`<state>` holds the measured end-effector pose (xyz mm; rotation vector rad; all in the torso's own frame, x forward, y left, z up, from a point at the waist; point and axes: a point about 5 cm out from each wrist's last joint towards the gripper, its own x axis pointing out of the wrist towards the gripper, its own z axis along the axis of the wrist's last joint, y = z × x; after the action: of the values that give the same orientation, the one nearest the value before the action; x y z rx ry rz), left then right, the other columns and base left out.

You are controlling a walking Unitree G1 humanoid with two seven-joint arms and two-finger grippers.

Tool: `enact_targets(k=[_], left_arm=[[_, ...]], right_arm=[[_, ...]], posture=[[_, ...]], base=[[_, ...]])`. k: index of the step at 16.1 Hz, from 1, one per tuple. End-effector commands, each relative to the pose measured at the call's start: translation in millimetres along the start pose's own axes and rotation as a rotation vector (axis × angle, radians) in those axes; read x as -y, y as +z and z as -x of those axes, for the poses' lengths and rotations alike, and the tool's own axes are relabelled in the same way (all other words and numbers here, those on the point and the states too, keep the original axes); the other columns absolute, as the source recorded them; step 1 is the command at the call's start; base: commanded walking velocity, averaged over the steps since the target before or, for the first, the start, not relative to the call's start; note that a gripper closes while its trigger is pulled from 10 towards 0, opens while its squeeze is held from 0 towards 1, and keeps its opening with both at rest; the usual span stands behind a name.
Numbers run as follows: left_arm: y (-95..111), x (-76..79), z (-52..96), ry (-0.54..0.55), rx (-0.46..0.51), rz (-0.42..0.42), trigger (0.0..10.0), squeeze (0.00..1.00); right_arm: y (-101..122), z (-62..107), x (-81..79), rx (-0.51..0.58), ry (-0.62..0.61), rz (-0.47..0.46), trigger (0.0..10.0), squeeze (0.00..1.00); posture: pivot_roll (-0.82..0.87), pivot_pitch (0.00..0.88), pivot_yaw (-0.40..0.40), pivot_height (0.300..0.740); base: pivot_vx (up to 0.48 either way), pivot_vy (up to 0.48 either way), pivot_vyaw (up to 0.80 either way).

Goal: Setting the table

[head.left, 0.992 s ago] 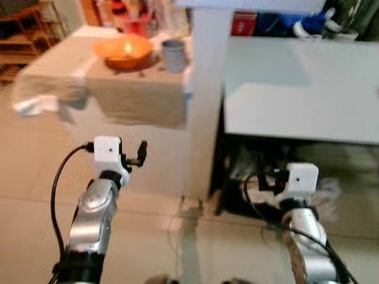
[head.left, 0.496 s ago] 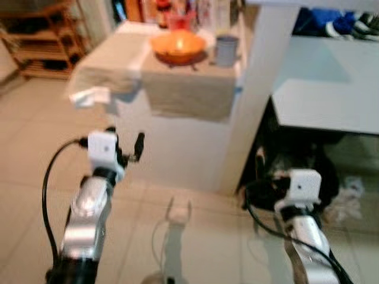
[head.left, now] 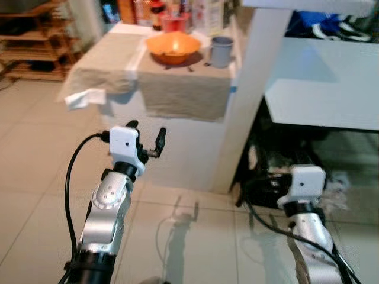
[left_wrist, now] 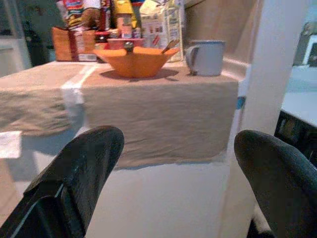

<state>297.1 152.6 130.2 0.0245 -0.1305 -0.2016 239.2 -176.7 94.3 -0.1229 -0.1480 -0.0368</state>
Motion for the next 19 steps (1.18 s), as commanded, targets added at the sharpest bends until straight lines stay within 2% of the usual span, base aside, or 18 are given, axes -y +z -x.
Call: enact_targets(k=[1, 2, 8, 9, 10, 12, 19], left_arm=[[-0.4, -7.0, -2.3, 0.046, -0.014, 0.024, 10.0, 0.00], [-2.9, -10.1, -2.1, 0.066, -0.029, 0.057, 10.0, 0.00], [-0.5, -11.7, -4.0, 0.077, -0.022, 0.024, 10.0, 0.00], [0.4, -9.7, -4.6, 0.062, -0.020, -0.003, 10.0, 0.00], [0.4, -7.2, -5.8, 0.042, -0.027, -0.041, 10.0, 0.00], [0.1, -0.2, -8.3, -0.005, -0.031, -0.059, 10.0, 0.00], [3.2, 9.6, -14.5, -0.096, -0.019, -0.103, 10.0, 0.00]], right_arm=[[3.8, -2.1, 4.3, 0.010, -0.034, -0.019, 10.0, 0.00], [4.0, -2.1, 7.1, 0.013, -0.063, -0.031, 10.0, 0.00], [1.6, -3.5, 7.7, 0.002, -0.062, -0.033, 10.0, 0.00], [0.9, -3.7, 7.0, -0.001, -0.058, -0.032, 10.0, 0.00], [0.5, -4.1, 6.3, -0.003, -0.054, -0.031, 10.0, 0.00], [-0.2, -4.9, 4.5, -0.005, -0.047, -0.031, 10.0, 0.00], [-2.9, -4.4, 2.2, -0.018, -0.038, -0.027, 10.0, 0.00]], posture=[[0.01, 0.000, 0.012, 0.718], [0.01, 0.000, 0.013, 0.718], [0.01, 0.000, 0.004, 0.718], [0.01, 0.000, 0.002, 0.718], [0.01, 0.000, 0.001, 0.718], [0.02, 0.000, 0.003, 0.718], [0.01, 0.000, 0.008, 0.718]], base=[[0.277, 0.394, 0.00], [0.000, 0.454, 0.00], [0.000, 0.464, 0.00], [0.000, 0.454, 0.00], [0.322, 0.356, 0.00], [0.456, 0.000, 0.00], [0.478, 0.000, 0.00]])
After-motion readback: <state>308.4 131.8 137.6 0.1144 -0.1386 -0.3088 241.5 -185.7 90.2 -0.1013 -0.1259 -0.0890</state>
